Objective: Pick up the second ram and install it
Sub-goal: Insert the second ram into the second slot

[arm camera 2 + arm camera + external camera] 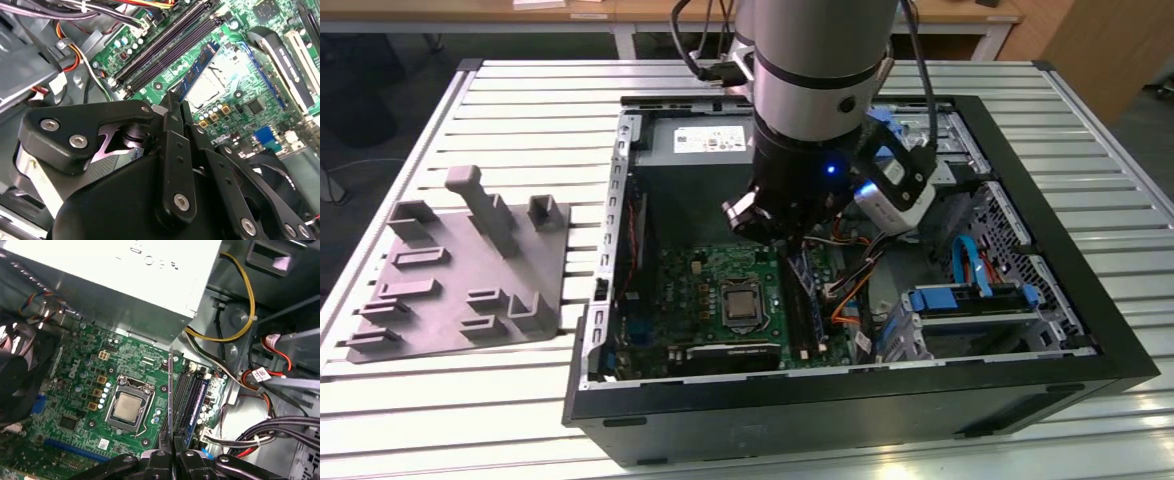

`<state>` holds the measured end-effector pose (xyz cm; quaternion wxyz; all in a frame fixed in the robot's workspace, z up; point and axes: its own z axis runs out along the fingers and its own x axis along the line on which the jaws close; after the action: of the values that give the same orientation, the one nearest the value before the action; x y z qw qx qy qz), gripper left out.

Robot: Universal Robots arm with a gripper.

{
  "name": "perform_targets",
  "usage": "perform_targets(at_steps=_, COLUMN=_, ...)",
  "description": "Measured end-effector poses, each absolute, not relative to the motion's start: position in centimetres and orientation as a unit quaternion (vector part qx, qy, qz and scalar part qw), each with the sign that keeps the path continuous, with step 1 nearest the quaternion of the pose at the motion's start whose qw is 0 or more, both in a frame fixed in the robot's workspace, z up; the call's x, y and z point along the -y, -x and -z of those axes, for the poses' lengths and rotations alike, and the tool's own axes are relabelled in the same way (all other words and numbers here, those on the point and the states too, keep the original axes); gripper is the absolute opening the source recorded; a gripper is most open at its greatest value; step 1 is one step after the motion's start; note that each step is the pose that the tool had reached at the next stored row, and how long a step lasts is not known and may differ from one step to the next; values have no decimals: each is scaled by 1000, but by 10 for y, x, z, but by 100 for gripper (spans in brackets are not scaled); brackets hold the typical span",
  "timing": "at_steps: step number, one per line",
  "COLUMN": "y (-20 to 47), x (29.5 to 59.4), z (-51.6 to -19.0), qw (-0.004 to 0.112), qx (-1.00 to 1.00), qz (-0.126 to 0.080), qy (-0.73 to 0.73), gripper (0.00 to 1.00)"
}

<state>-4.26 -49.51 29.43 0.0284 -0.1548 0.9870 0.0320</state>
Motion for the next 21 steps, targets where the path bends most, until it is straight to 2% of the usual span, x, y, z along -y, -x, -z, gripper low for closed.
perform_targets(at_steps=21, y=43, x=495, z=-294, qw=32, qx=-999, qz=-28, qy=31, gripper=14)
